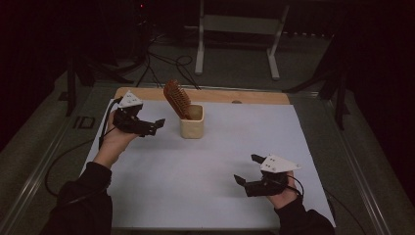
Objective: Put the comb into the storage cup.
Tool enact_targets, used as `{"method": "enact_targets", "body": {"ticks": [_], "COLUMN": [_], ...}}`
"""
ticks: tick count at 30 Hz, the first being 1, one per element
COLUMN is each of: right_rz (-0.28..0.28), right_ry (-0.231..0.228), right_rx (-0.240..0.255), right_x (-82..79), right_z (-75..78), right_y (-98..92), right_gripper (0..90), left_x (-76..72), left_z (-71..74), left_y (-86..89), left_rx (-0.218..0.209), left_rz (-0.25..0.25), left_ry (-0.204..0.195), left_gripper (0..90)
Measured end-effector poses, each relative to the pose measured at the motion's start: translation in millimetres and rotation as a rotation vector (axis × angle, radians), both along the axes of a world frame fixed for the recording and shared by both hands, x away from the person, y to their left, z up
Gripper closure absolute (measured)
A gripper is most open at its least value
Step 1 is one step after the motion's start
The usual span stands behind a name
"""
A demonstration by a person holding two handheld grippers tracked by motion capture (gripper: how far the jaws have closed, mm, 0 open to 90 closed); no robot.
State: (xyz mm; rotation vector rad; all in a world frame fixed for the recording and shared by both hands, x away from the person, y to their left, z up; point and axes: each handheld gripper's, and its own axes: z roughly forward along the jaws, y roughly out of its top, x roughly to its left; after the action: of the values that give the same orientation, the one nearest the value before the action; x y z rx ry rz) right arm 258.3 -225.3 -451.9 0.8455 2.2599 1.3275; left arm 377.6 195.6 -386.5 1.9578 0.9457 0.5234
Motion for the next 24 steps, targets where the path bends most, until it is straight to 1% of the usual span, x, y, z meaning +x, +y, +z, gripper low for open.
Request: {"method": "enact_targets", "body": {"ticks": [2,4,6,10,12,14,15,17,20,22,24], "right_rz": [0.001,0.001,-0.001,0.001,0.003,0.004,0.008,0.000,0.010,0.016,0.016], "right_ry": [-0.003,-0.008,-0.012,-0.017,-0.019,-0.021,-0.023,-0.017,-0.020,-0.025,-0.028], "right_rx": [-0.001,-0.005,-0.005,-0.002,0.001,0.002,-0.003,-0.004,-0.003,-0.009,-0.004], "right_x": [-0.4,-0.4,-1.0,-1.6,-2.2,-2.6,-2.3,-2.7,-3.5,-4.2,-4.6], "right_z": [0.1,-0.1,-0.4,-1.1,-1.2,-1.6,-1.7,-2.5,-3.7,-4.1,-4.5], "right_y": [-1.1,-2.3,-3.3,-5.4,-6.0,-6.7,-7.7,-8.7,-10.5,-11.9,-13.2], "right_gripper": [9.4,9.4,9.4,9.4,9.4,9.4,9.4,9.4,9.4,9.5,9.5], "left_x": [-5.9,-11.7,-17.5,-28.0,-32.9,-37.7,-40.5,-45.7,-54.8,-60.7,-66.6], "left_z": [-0.2,-1.3,-2.8,-7.3,-10.0,-12.7,-14.4,-18.2,-24.9,-29.5,-34.2], "left_y": [0.8,1.6,2.8,5.6,7.2,9.5,10.2,12.7,17.6,21.5,25.6], "left_rx": [0.007,0.002,0.009,0.005,0.012,0.004,0.001,-0.007,-0.012,-0.015,-0.024], "left_rz": [-0.009,-0.016,-0.017,-0.027,-0.027,-0.030,-0.030,-0.035,-0.041,-0.043,-0.043], "left_ry": [-0.003,-0.006,-0.011,-0.015,-0.020,-0.016,-0.022,-0.021,-0.024,-0.021,-0.016], "left_gripper": [0.0,0.0,0.0,0.0,0.0,0.0,0.0,0.0,0.0,0.0,0.0]}}
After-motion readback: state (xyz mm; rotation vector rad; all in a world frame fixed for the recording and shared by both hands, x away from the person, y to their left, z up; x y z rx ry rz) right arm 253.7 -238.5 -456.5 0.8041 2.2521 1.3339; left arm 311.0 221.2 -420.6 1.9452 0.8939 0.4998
